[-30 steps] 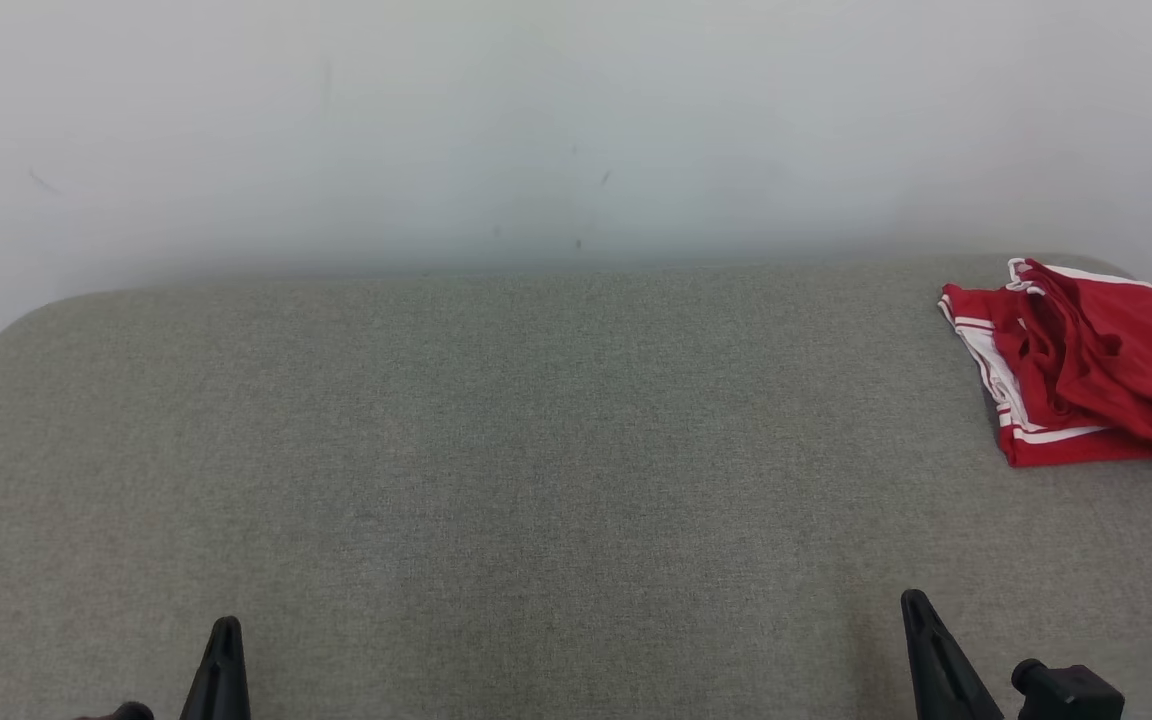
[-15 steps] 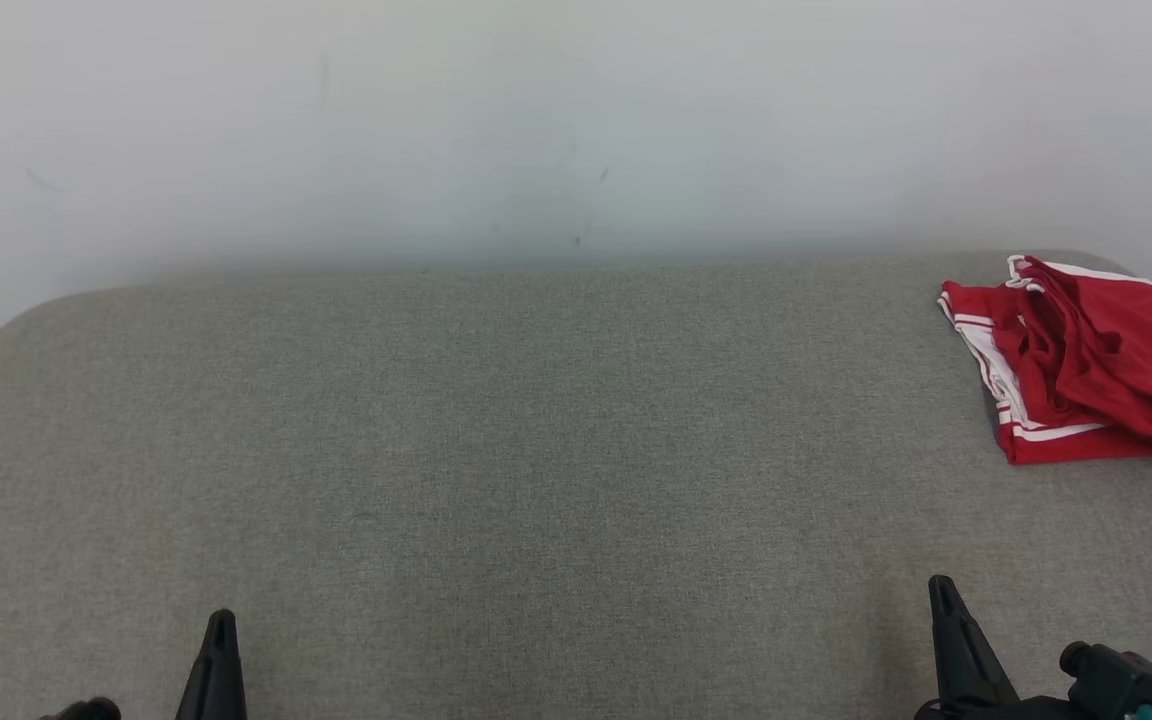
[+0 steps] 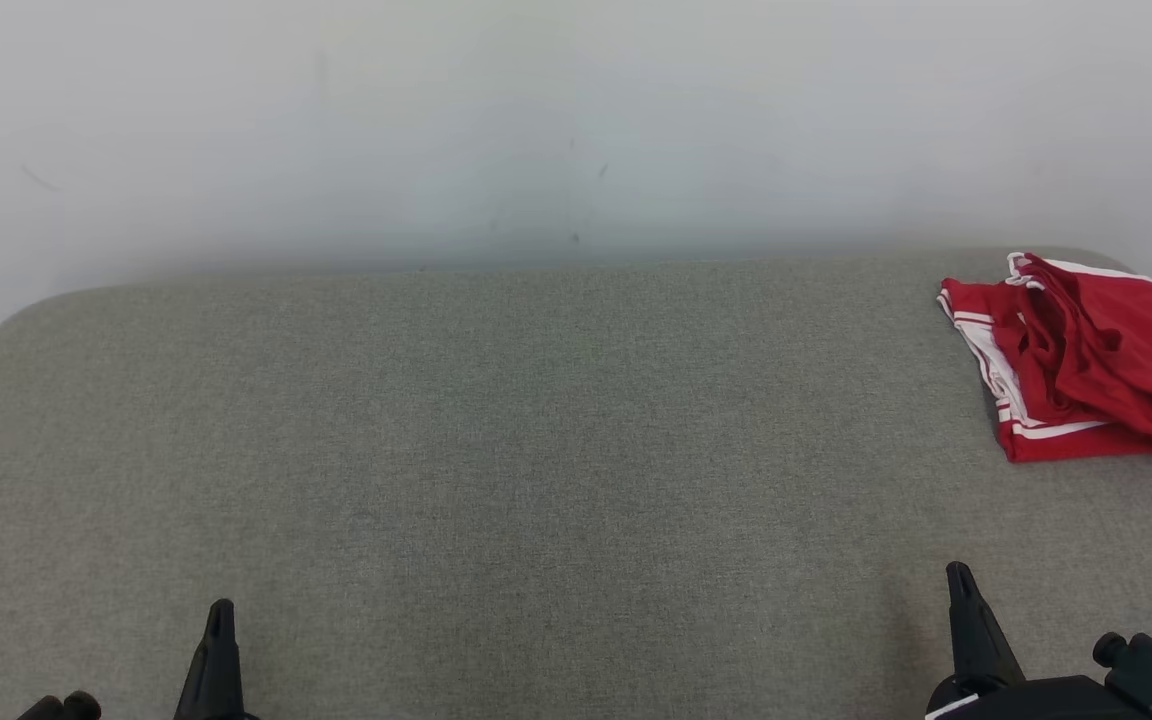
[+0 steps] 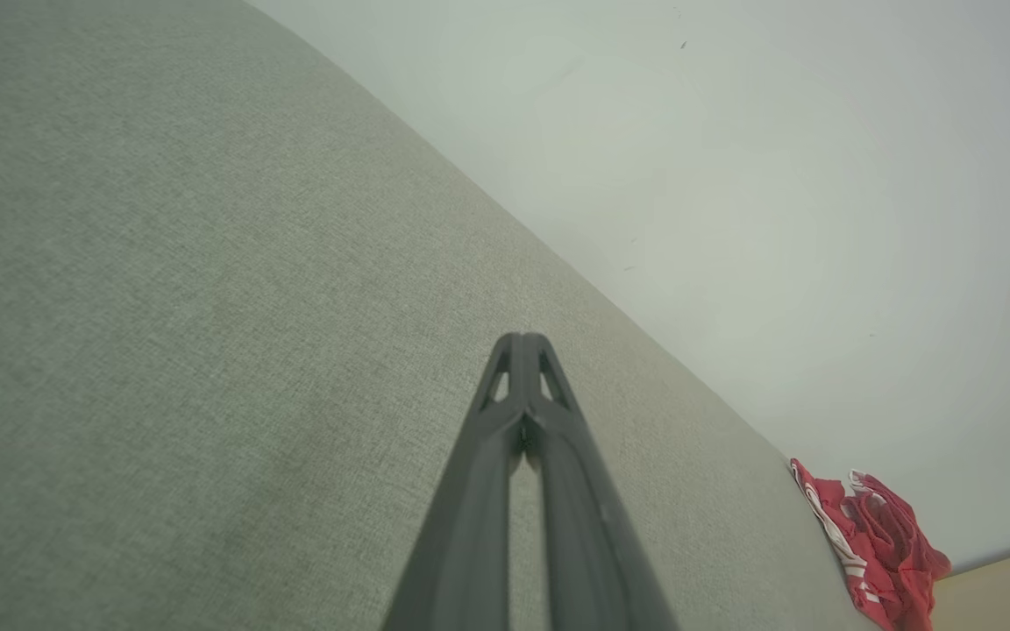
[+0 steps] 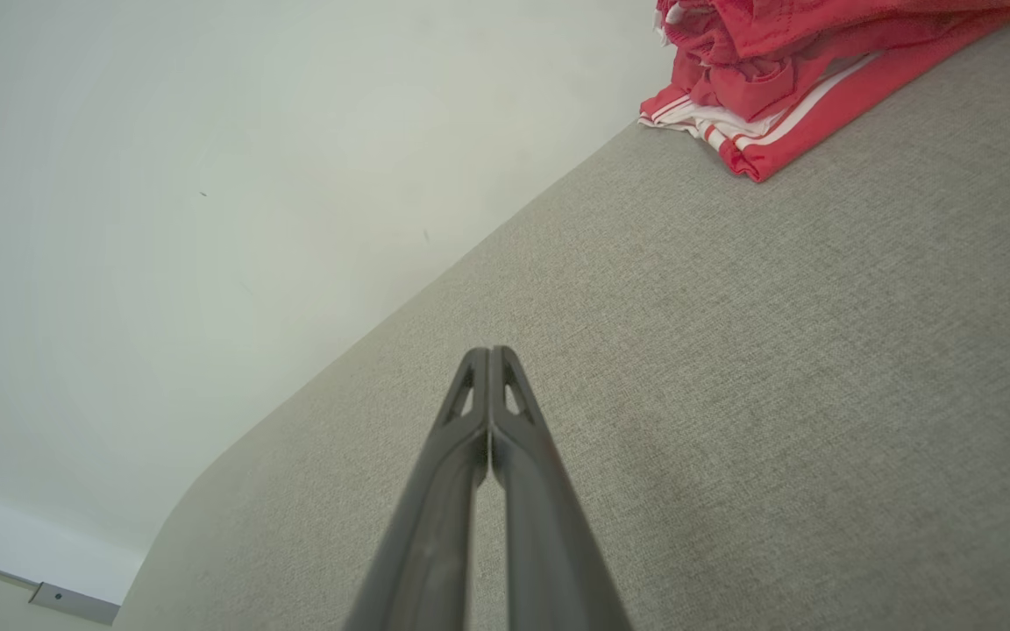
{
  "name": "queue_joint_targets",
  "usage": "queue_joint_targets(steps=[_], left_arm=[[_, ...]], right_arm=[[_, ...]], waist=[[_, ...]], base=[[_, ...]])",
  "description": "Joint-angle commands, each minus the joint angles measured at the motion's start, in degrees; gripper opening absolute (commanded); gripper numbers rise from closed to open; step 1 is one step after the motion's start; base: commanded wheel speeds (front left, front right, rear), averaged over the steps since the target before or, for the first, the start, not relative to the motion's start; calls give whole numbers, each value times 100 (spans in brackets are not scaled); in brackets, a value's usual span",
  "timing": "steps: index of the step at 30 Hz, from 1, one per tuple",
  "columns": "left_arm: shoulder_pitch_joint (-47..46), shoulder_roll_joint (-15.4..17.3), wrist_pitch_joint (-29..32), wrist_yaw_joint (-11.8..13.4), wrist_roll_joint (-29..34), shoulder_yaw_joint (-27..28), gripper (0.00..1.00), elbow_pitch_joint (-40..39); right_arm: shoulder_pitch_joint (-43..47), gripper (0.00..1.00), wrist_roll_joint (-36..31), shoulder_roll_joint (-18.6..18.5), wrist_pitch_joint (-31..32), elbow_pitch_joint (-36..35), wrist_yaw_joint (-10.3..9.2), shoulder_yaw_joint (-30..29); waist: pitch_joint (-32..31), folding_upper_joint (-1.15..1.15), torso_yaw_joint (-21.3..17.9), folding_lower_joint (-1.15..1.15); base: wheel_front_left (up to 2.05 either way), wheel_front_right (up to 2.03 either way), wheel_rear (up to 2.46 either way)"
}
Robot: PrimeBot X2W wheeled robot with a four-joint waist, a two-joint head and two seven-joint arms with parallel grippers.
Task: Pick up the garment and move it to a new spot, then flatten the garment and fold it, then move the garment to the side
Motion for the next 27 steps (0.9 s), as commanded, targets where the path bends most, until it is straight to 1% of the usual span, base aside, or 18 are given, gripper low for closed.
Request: queue_joint_targets(steps=[1,10,11,27], left_arm=[[-169,28,37,-26,-205,30,0,-51],[-245,32,214,-52,-883,49,0,-21],[-245,32,214,-52,-883,49,0,-21],[-364,38,495,-94,-1951,75,0,26]], right_arm=[[-143,0,198,2,40,-98,-4,-45],[-212,0,885,14,212,-108,-5,-132],[-212,0,885,14,212,-108,-5,-132],[-312,0,1961,34,498,-121,-7,-275]], waist=[[2,0,-1,0],[17,0,-6,0],[17,0,-6,0],[44,0,-17,0]], base=[[0,0,0],[0,0,0],[0,0,0],[0,0,0]])
